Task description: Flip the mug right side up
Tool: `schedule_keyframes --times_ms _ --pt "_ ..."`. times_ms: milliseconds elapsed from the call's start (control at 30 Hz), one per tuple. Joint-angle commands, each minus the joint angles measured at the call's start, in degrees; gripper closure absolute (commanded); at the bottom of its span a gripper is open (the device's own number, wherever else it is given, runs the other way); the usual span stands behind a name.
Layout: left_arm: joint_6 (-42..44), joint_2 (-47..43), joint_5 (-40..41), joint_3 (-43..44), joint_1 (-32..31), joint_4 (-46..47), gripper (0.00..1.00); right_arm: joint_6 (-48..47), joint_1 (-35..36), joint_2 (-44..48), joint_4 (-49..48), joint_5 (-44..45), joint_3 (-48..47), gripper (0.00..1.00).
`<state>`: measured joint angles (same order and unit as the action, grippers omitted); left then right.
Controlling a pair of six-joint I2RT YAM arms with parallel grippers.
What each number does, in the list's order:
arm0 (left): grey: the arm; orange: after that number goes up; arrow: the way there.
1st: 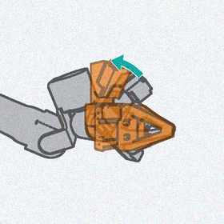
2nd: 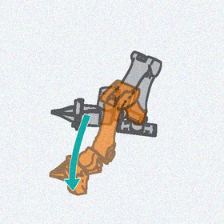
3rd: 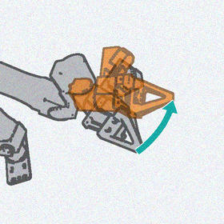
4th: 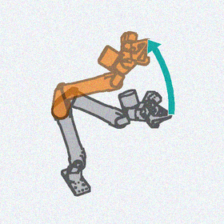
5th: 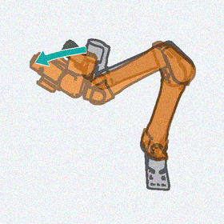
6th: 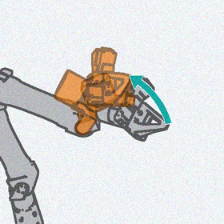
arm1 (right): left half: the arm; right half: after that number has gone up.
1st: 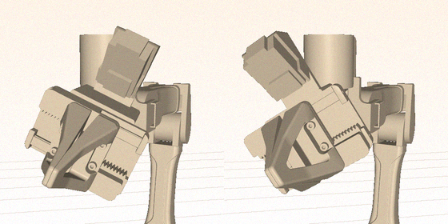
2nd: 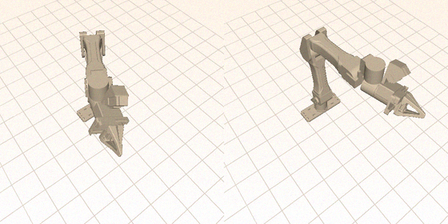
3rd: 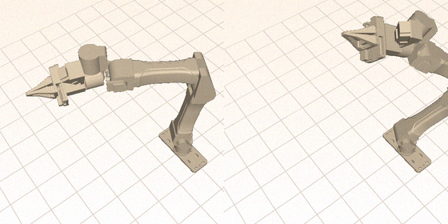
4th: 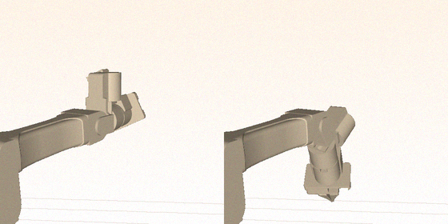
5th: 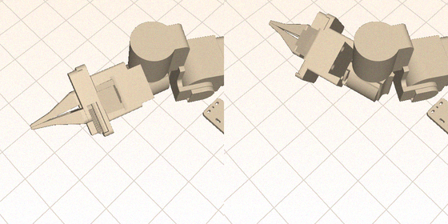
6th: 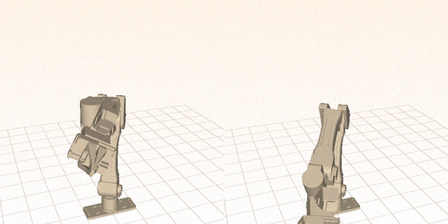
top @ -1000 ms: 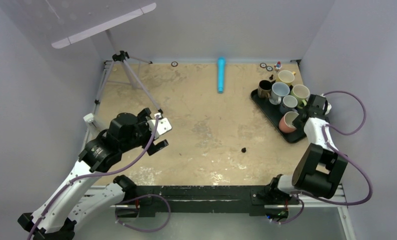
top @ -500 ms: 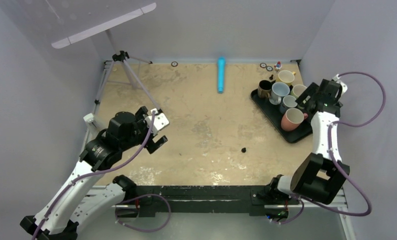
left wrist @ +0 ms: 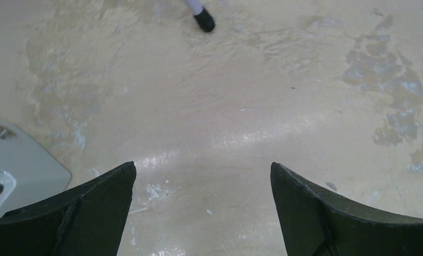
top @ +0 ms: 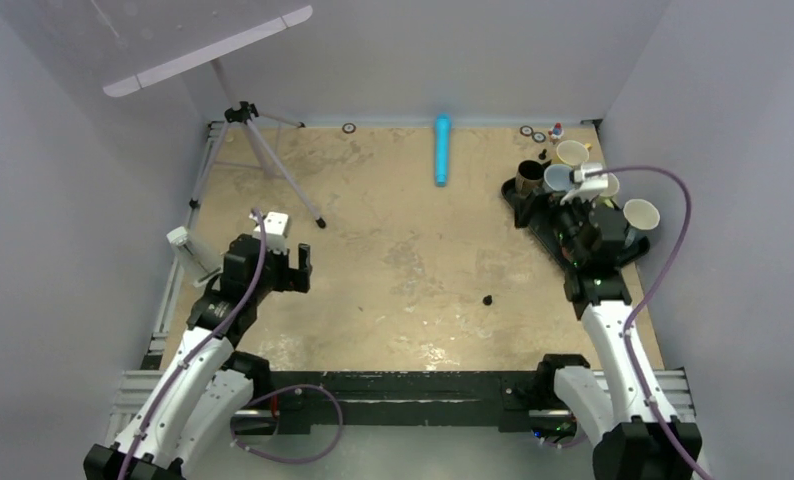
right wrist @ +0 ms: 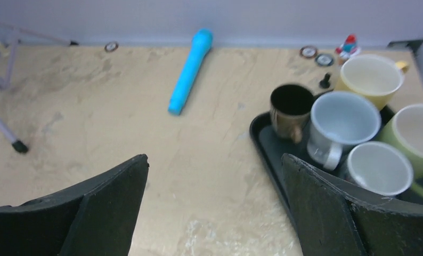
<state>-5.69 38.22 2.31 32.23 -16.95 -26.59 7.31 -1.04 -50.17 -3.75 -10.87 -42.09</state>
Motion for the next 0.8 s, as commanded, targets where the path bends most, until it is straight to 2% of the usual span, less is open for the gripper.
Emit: schedule_keyframes --times_ms 0,100,233,333,467,767 --pt "-11.59 -1.68 9.20 -4.64 3.65 10.34 0.00 -0.92 0.45 4.99 -17.63 -5.91 14.30 0.01" --pt "-11.14 -1.66 11.96 -8.65 5.86 17.27 0.00 -3.13 0.41 9.26 -18.33 -1.13 19.75 0.01" --pt "-5.53 -1.92 6.92 -11.91 8.04 24.83 0.00 -5.09 0.43 14.51 -19.72 3.73 24.77 0.01" --pt "-4.99 -2.01 4.70 -12.01 9.42 24.99 0.00 -4.95 0.42 16.34 -23.42 5.02 28.61 0.01" --pt "-8.24 -2.47 9.47 -11.95 10.98 23.03 0.00 -3.90 0.34 16.76 -23.33 8.84 31.51 0.01" --pt "-9.29 -4.52 8.16 -11.66 13.76 18.48 0.00 -4.84 0.38 17.01 -23.84 7.51 32.45 0.01"
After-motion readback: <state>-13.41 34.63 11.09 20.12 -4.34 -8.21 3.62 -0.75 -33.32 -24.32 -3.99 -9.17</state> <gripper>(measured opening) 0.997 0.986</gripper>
